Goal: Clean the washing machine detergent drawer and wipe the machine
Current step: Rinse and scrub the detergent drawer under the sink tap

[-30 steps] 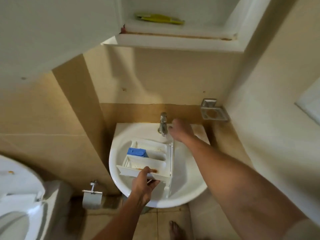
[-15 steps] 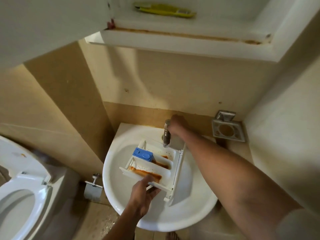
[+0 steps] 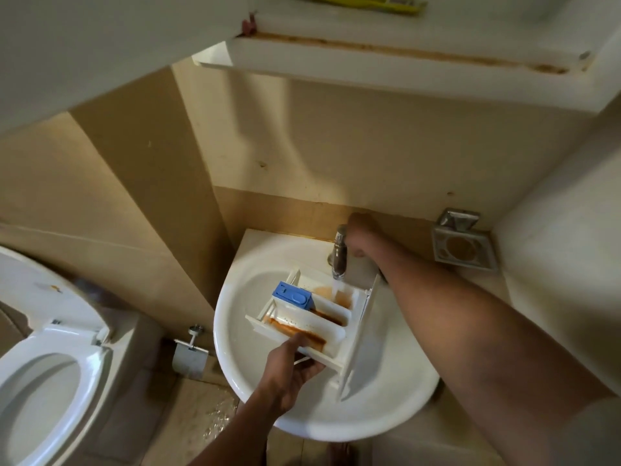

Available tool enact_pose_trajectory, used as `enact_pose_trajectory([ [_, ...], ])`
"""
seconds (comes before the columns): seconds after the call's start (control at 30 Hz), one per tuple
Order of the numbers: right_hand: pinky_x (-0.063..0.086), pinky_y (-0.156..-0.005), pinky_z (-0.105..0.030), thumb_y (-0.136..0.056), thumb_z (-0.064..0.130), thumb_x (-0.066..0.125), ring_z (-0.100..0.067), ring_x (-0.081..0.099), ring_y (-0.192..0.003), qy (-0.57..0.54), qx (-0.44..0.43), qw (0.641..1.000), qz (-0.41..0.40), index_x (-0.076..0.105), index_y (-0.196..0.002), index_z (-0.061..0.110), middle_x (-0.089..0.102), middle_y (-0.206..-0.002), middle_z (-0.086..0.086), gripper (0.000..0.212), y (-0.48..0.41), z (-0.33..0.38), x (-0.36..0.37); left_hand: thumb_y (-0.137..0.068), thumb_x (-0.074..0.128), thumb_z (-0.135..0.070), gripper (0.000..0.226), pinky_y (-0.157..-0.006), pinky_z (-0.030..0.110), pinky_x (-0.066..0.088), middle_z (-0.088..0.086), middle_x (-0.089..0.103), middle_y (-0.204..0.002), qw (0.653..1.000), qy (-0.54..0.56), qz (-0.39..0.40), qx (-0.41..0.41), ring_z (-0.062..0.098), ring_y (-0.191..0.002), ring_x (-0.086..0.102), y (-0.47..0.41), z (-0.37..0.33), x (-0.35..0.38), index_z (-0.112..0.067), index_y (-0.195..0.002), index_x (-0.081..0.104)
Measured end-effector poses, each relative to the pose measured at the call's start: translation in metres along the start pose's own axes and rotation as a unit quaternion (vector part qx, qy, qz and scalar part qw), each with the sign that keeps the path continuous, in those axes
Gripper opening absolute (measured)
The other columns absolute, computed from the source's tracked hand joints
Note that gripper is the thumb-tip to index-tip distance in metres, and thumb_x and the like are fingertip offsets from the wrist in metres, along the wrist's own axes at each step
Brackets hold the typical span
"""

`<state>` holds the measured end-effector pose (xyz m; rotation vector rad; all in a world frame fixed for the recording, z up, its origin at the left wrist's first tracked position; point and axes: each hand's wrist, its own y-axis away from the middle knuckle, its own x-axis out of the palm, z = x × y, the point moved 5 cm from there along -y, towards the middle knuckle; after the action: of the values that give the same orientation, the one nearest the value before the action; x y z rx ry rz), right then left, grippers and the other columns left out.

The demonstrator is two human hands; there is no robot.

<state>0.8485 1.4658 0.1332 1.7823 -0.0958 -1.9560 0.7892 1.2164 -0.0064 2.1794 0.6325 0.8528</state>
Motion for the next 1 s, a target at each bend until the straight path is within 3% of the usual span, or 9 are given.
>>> enact_pose_trajectory([
  [0.07, 0.041, -0.074, -0.028, -0.091, 0.001, 0.064, -0.032, 0.061, -0.116, -0.013, 0.002, 1.0, -0.004, 0.063, -0.112, 0.004, 0.063, -0.127, -0.019, 0.021, 0.0, -0.001, 0.0, -0.089, 0.062, -0.006, 0.031, -0.081, 0.046, 0.062, 0.029, 0.071, -0.112, 1.0, -0.012, 0.007, -0.013, 0.041, -0.104, 0.071, 0.004, 0.006, 0.006, 0.003, -0.119, 0.064],
  [0.2, 0.04, -0.075, -0.028, -0.094, 0.004, 0.061, -0.032, 0.06, -0.119, -0.035, 0.005, 0.999, -0.015, 0.059, -0.121, 0.0, 0.061, -0.129, -0.017, 0.028, 0.001, -0.005, 0.002, -0.086, 0.065, -0.007, 0.029, -0.086, 0.052, 0.06, 0.034, 0.068, -0.113, 0.999, -0.019, 0.013, -0.039, 0.046, -0.105, 0.069, 0.012, 0.02, 0.014, 0.005, -0.113, 0.068],
  [0.53, 0.041, -0.075, -0.029, -0.092, 0.003, 0.062, -0.031, 0.061, -0.117, -0.026, -0.01, 0.999, -0.024, 0.061, -0.118, -0.001, 0.063, -0.127, -0.017, 0.027, 0.006, -0.004, 0.001, -0.089, 0.067, -0.011, 0.027, -0.086, 0.05, 0.06, 0.031, 0.073, -0.101, 0.999, -0.026, -0.033, 0.012, 0.042, -0.096, 0.073, 0.017, 0.01, -0.012, 0.005, -0.111, 0.068],
  [0.77, 0.047, -0.094, -0.031, -0.096, 0.006, 0.058, -0.031, 0.054, -0.126, -0.029, -0.003, 0.999, -0.037, 0.057, -0.13, 0.002, 0.057, -0.134, -0.015, 0.034, 0.013, -0.007, 0.0, -0.092, 0.062, -0.004, 0.024, -0.08, 0.044, 0.062, 0.021, 0.076, -0.102, 0.998, -0.054, -0.002, 0.042, 0.037, -0.094, 0.074, 0.003, 0.004, 0.008, 0.005, -0.114, 0.067],
  [0.83, 0.051, -0.085, -0.031, -0.092, 0.003, 0.063, -0.029, 0.061, -0.117, -0.053, 0.017, 0.998, -0.027, 0.062, -0.121, 0.001, 0.064, -0.119, -0.012, 0.029, 0.013, -0.004, 0.003, -0.092, 0.06, -0.001, 0.026, -0.083, 0.045, 0.062, 0.019, 0.075, -0.107, 0.998, -0.046, -0.006, 0.043, 0.036, -0.098, 0.073, -0.005, 0.002, 0.005, 0.005, -0.118, 0.064],
  [0.9, 0.054, -0.063, -0.026, -0.086, 0.002, 0.067, -0.023, 0.071, -0.088, -0.092, 0.034, 0.995, -0.01, 0.068, -0.103, 0.002, 0.07, -0.094, -0.008, 0.017, 0.012, 0.001, 0.013, -0.093, 0.059, -0.003, 0.027, -0.084, 0.046, 0.062, 0.019, 0.075, -0.108, 0.997, -0.057, -0.011, 0.042, 0.036, -0.1, 0.073, -0.011, -0.001, 0.0, 0.004, -0.119, 0.064],
  [0.93, 0.051, -0.054, -0.023, -0.087, 0.002, 0.064, -0.021, 0.07, -0.076, -0.133, 0.045, 0.99, -0.006, 0.07, -0.1, 0.003, 0.071, -0.089, -0.009, 0.014, 0.012, 0.004, 0.019, -0.094, 0.058, -0.005, 0.027, -0.084, 0.046, 0.062, 0.019, 0.075, -0.107, 0.997, -0.07, -0.013, 0.043, 0.037, -0.099, 0.073, -0.014, -0.004, -0.003, 0.004, -0.118, 0.065],
  [1.0, 0.048, -0.056, -0.022, -0.093, 0.002, 0.056, -0.023, 0.071, -0.076, -0.244, 0.073, 0.967, -0.024, 0.07, -0.112, 0.003, 0.074, -0.1, -0.012, 0.023, 0.012, 0.004, 0.029, -0.095, 0.055, -0.009, 0.025, -0.085, 0.047, 0.061, 0.022, 0.073, -0.104, 0.994, -0.103, -0.011, 0.042, 0.038, -0.098, 0.073, -0.016, -0.012, -0.005, 0.003, -0.114, 0.067],
])
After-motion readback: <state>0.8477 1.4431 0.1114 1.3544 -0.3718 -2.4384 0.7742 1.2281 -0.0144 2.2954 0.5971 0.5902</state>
